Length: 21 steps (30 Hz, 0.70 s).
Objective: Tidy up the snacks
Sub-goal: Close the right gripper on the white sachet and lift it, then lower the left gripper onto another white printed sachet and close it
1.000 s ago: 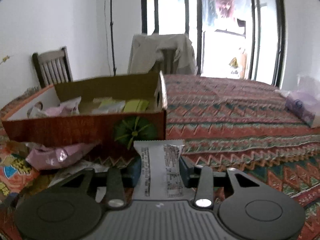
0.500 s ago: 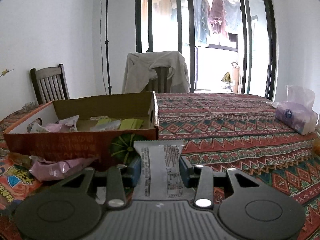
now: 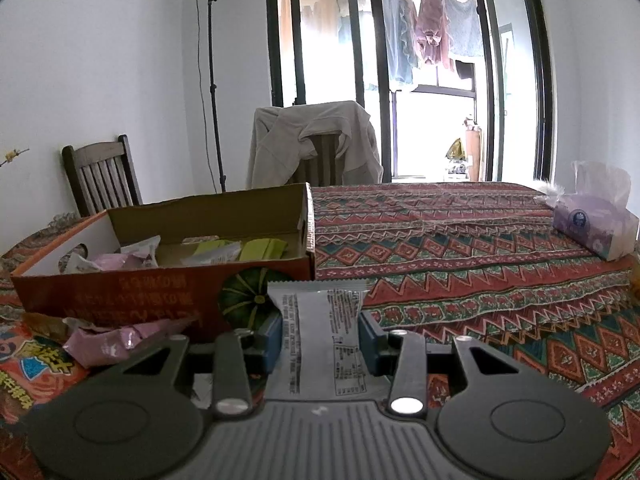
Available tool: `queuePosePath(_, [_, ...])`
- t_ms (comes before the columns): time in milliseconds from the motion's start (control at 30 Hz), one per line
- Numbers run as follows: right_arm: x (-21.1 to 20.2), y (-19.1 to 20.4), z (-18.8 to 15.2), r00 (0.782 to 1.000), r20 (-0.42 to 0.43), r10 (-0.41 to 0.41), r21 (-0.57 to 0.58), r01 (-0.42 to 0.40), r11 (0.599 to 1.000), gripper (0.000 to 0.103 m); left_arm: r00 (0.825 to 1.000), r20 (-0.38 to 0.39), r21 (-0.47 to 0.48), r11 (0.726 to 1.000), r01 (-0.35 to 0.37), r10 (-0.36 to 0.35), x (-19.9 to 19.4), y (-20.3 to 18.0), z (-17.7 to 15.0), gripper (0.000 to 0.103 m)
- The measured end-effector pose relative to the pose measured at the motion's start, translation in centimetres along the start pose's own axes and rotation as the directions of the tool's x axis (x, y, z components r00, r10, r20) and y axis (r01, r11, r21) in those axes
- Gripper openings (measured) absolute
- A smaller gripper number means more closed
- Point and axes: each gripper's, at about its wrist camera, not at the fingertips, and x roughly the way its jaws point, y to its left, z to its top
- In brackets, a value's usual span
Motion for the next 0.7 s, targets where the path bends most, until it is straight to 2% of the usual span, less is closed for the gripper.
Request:
queuePosePath(100, [0.0,0.0,0.0,1.000,-0.002,0.000,0.002,0.000,1.000,0.040,0.999,-0.042,0.021,1.000,0.016,-0.015,0.8,-0.3,-0.2,0.103])
queuePosePath(300, [0.1,0.0,0.0,1.000,-0.004,0.001,0.006,-0.001,1.000,0.040,0.995,-0.070,0.115,0.990,0.084,-0.077,1.6,-2.8,-0.5,0.103])
queuePosePath(400, [0.1,-0.1,0.0,1.000,-0.005,0.001,0.007,-0.001,1.000,0.040,0.993,-0.084,0.162,0.982,0.095,-0.082,2.3,-4.0,-0.6,0.103])
queuePosePath(533, [0.1,-0.1,0.0,1.000,-0.006,0.003,0.009,-0.002,1.000,0.040,0.985,-0.125,0.173,0.974,0.144,-0.123,3.3,-5.3,-0.7,0.103])
queuePosePath(633, [0.1,-0.1,0.0,1.000,-0.009,0.006,0.013,-0.006,1.000,0.040,0.988,-0.123,0.187,0.975,0.116,-0.094,3.9,-6.0,-0.7,0.103])
queuePosePath(700, [0.2,-0.2,0.0,1.000,-0.010,0.009,0.014,-0.009,1.000,0.040,0.988,-0.126,0.165,0.980,0.110,-0.090,4.3,-5.9,-0.6,0.103])
